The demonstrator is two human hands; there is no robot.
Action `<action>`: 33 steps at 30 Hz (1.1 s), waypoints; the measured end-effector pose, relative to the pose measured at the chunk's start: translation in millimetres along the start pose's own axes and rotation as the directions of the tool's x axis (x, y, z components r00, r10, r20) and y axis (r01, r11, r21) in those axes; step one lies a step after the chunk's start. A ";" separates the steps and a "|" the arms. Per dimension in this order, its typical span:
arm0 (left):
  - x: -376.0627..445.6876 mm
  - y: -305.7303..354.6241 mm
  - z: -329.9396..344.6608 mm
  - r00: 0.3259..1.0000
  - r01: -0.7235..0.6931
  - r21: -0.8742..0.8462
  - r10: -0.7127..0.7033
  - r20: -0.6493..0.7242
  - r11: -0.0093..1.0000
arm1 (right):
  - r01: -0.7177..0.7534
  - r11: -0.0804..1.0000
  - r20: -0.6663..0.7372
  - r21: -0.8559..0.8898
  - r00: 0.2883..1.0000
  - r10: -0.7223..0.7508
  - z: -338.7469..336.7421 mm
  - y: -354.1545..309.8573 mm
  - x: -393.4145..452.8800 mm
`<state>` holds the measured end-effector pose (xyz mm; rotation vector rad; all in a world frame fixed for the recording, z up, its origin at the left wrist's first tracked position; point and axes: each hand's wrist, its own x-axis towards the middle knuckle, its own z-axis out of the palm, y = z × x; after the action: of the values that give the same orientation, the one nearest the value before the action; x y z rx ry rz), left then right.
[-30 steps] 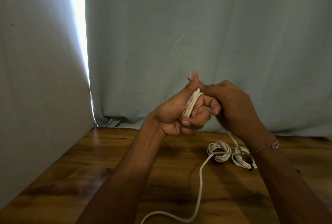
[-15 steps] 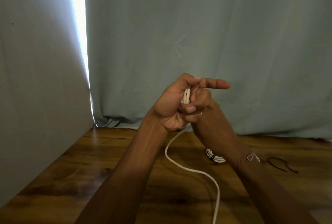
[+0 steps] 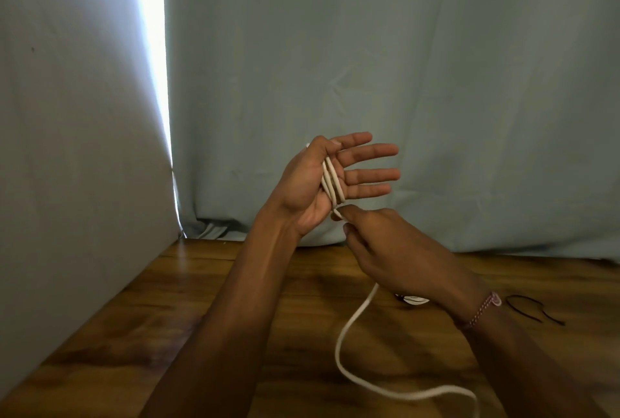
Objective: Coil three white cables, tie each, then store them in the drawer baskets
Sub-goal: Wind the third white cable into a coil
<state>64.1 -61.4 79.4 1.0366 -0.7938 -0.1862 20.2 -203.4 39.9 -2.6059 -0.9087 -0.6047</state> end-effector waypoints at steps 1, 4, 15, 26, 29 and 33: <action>0.5 -0.9 -1.2 1.000 -0.001 0.002 0.001 -0.006 1.000 | 0.004 1.000 -0.019 -0.013 1.000 -0.004 -2.9 -1.5 -0.9; 4.2 -5.8 -5.9 1.000 0.004 0.042 -0.003 -0.029 0.999 | -0.007 1.000 -0.075 -0.014 0.997 0.006 -12.1 -7.7 -5.2; 2.9 -9.9 -5.4 0.994 0.068 0.295 -0.040 -0.098 0.953 | 0.003 0.939 -0.183 0.344 0.981 0.064 -59.8 -11.5 -21.9; 2.8 -19.2 6.2 0.952 0.279 0.336 -0.306 0.029 0.900 | 0.197 0.946 -0.655 -0.259 0.683 -0.322 -69.1 20.2 -15.2; 4.1 -18.1 4.5 0.917 0.300 0.293 -0.359 0.172 0.908 | 0.145 0.928 -0.689 -0.342 0.633 -0.353 -65.3 32.7 -13.3; 3.9 -14.7 0.2 0.867 0.309 0.274 -0.388 0.313 0.911 | 0.168 0.873 -0.641 -0.457 0.619 -0.454 -55.9 37.2 -9.8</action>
<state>69.9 -71.1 69.3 1.3745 -0.9669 -0.6312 21.3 -259.8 77.6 -2.0848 -1.0261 -1.9155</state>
